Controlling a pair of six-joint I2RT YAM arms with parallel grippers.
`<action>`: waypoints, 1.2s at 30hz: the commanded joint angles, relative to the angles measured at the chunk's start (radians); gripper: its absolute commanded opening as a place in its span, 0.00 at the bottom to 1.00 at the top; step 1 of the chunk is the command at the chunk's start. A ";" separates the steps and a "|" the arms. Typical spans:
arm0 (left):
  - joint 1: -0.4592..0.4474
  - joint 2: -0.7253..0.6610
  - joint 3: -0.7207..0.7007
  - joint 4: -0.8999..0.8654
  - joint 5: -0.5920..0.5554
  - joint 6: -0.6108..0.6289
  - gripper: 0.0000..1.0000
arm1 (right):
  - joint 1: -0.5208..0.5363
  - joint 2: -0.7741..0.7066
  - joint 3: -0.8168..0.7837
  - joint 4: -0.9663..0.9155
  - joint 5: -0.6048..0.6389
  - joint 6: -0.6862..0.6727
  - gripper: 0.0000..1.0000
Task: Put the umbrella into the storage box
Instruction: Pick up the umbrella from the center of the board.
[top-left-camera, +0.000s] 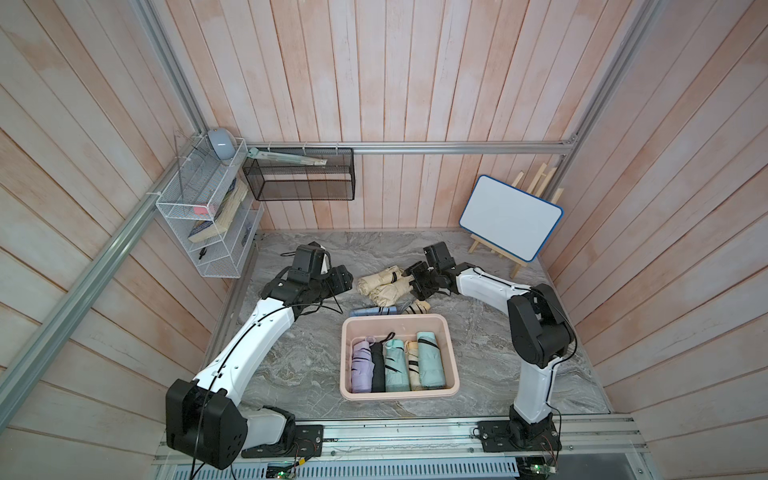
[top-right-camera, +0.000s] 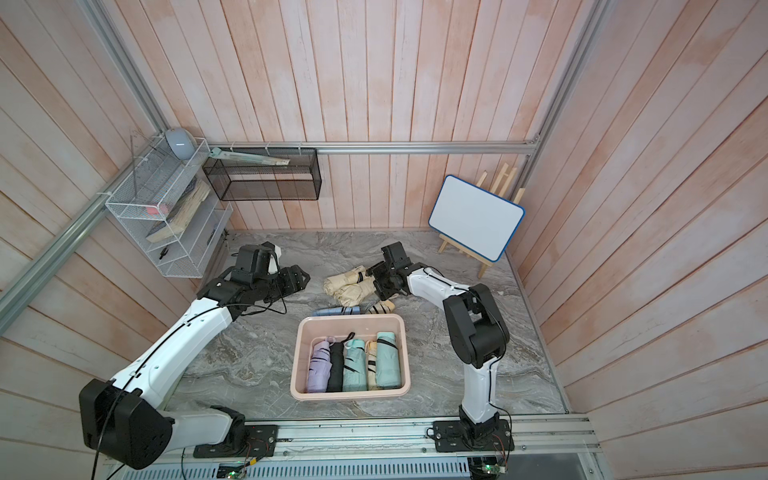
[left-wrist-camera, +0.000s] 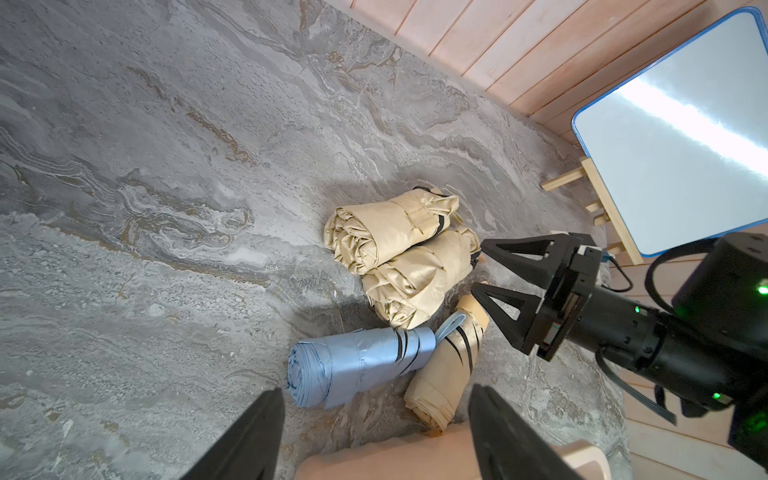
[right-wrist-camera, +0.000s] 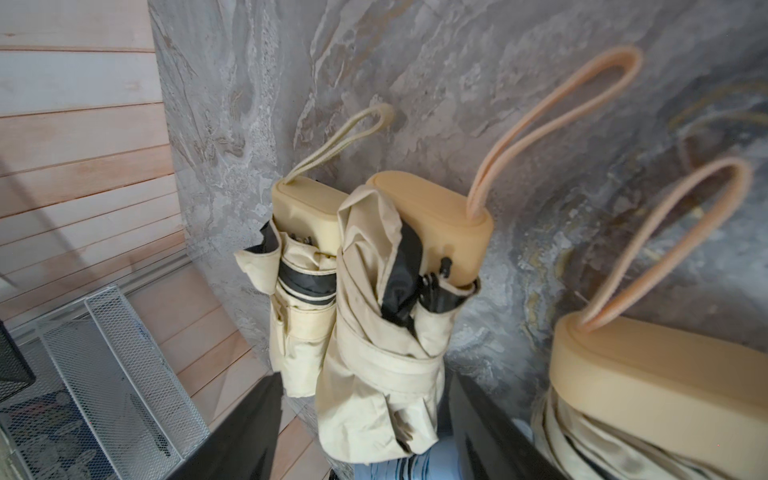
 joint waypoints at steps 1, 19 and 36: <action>0.014 0.005 0.030 0.011 0.006 -0.004 0.76 | 0.018 0.048 0.076 -0.092 0.011 -0.003 0.71; 0.041 0.020 0.006 0.010 0.024 -0.026 0.76 | 0.079 0.132 0.290 -0.379 0.131 -0.034 0.75; 0.059 0.025 -0.002 0.013 0.047 -0.018 0.76 | 0.099 0.276 0.390 -0.372 0.112 -0.028 0.73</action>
